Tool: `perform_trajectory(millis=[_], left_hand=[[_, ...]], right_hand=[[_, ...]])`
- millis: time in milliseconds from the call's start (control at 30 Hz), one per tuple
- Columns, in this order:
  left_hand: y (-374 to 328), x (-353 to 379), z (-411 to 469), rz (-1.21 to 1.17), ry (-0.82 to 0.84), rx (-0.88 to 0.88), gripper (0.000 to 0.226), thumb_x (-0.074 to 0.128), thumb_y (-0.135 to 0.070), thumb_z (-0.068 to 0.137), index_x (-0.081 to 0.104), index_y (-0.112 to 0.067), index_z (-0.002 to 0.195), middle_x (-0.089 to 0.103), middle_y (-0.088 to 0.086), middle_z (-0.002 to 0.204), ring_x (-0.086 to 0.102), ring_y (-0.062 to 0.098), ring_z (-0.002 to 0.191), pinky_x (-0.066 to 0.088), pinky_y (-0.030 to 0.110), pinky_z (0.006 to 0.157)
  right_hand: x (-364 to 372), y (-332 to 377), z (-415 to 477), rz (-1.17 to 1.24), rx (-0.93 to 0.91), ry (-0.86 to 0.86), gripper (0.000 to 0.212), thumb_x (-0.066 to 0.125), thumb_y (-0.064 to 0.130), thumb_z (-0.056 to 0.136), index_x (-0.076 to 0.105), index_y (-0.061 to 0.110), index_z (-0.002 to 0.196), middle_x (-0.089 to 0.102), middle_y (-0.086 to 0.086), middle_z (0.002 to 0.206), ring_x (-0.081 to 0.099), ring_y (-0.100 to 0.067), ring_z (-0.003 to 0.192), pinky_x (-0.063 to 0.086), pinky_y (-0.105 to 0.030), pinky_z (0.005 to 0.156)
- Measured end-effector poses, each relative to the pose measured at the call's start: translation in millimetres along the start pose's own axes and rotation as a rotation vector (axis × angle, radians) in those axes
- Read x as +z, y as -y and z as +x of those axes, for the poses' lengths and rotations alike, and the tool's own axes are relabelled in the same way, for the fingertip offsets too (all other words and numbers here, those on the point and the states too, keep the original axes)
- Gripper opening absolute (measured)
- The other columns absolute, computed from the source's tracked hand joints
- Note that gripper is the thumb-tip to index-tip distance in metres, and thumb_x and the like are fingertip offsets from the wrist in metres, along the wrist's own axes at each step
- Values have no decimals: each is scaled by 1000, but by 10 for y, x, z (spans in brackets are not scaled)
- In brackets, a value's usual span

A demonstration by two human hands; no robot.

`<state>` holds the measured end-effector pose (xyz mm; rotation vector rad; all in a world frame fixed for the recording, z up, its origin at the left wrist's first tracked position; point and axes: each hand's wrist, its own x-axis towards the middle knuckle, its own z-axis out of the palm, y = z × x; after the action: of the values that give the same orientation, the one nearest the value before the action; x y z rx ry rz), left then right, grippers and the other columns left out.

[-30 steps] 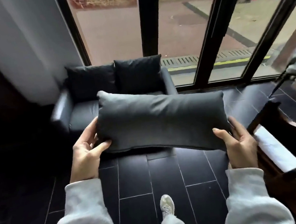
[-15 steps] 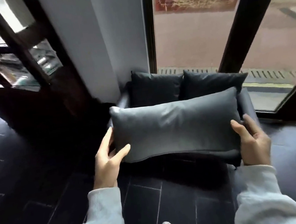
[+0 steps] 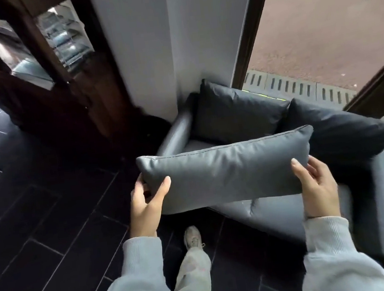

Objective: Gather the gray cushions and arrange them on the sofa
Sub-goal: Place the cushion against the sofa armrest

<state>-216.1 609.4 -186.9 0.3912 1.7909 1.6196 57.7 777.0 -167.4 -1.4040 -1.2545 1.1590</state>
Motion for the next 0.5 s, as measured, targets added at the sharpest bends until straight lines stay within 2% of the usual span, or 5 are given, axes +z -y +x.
perform_trajectory(millis=[100,200,267,367,500], left_hand=[[75,210,694,5,-31,-65,65,76,-68,70,60,-46,129,58,-11,137,56,3,125,46,28,101],[149,320,1237,-8,-101,-109,46,73,-66,74,64,-47,115,66,-16,124,61,-3,115,47,27,98],[223,371,1561,-9,-166,-143,42,71,-65,74,64,-44,110,70,-21,110,63,-9,103,48,23,90],[436,439,2019,2,-255,-223,41,70,-63,77,62,-38,109,70,-16,106,65,-5,99,48,24,86],[927,532,2521,-17,-309,-333,46,72,-62,78,58,-34,112,66,-11,115,64,2,106,52,34,93]], right_hand=[[525,-136,599,-20,68,-30,38,79,32,90,61,23,123,69,1,126,68,12,98,52,-8,77],[1071,-180,1198,-100,118,48,78,82,54,77,54,20,141,64,-4,135,64,-8,119,50,-19,91],[1428,-205,1636,-164,144,128,100,78,67,65,46,25,150,62,-3,137,62,-14,124,51,-26,99],[1951,-399,2255,-268,145,298,85,82,71,63,57,36,136,71,7,126,69,-5,111,56,-27,94],[2647,-919,2964,-355,207,460,80,89,66,61,63,27,126,75,11,115,72,-5,104,56,-20,80]])
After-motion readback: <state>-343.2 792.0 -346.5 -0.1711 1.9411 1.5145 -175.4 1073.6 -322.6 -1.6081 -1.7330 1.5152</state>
